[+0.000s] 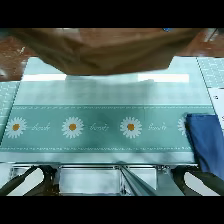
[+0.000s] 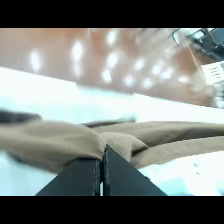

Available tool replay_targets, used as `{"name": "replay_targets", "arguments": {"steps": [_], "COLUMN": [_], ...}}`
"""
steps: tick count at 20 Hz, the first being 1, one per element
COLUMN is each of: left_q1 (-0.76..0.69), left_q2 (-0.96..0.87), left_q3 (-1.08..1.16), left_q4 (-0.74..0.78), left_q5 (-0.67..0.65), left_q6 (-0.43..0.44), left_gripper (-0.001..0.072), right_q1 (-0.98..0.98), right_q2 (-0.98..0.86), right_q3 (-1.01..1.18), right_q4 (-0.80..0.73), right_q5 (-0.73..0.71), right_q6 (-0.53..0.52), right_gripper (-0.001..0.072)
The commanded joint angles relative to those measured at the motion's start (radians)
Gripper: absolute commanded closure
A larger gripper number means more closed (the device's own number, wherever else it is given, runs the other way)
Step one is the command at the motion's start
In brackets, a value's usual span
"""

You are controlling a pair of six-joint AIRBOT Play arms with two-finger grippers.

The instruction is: Fold the shirts.

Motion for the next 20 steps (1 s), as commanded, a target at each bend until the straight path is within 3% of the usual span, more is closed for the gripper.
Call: {"name": "replay_targets", "arguments": {"steps": [1,4,7,11,14,17,20], "left_q1": [0.016,0.026,-0.028,-0.223,-0.264,-0.263,-0.263], "left_q2": [0.149,0.325,0.465,0.518,0.491,0.436,0.320], "left_q3": [0.268,0.303,0.303,0.300,0.224,0.016,-0.203], "left_q4": [0.230,0.556,0.758,0.866,0.927,0.921,0.889], "left_q5": [-0.002,0.000,-0.021,-0.064,-0.090,-0.077,0.049], "left_q6": [-0.082,-0.145,-0.191,-0.215,-0.230,-0.254,-0.255], "left_gripper": [0.0690,0.0690,0.0690,0.0690,0.0690,0.0690,0.0689], "right_q1": [0.001,0.001,0.001,0.001,0.001,0.001,0.001], "right_q2": [0.171,0.324,0.420,0.449,0.447,0.437,0.351], "right_q3": [0.158,0.158,0.158,0.151,0.016,-0.228,-0.457], "right_q4": [-0.171,-0.332,-0.418,-0.420,-0.372,-0.297,-0.224], "right_q5": [0.043,0.079,0.161,0.281,0.282,0.173,-0.009], "right_q6": [0.038,0.069,0.107,0.127,0.129,0.127,0.104], "right_gripper": [0.0688,0.0688,0.0688,0.0688,0.0688,0.0688,0.0688]}}
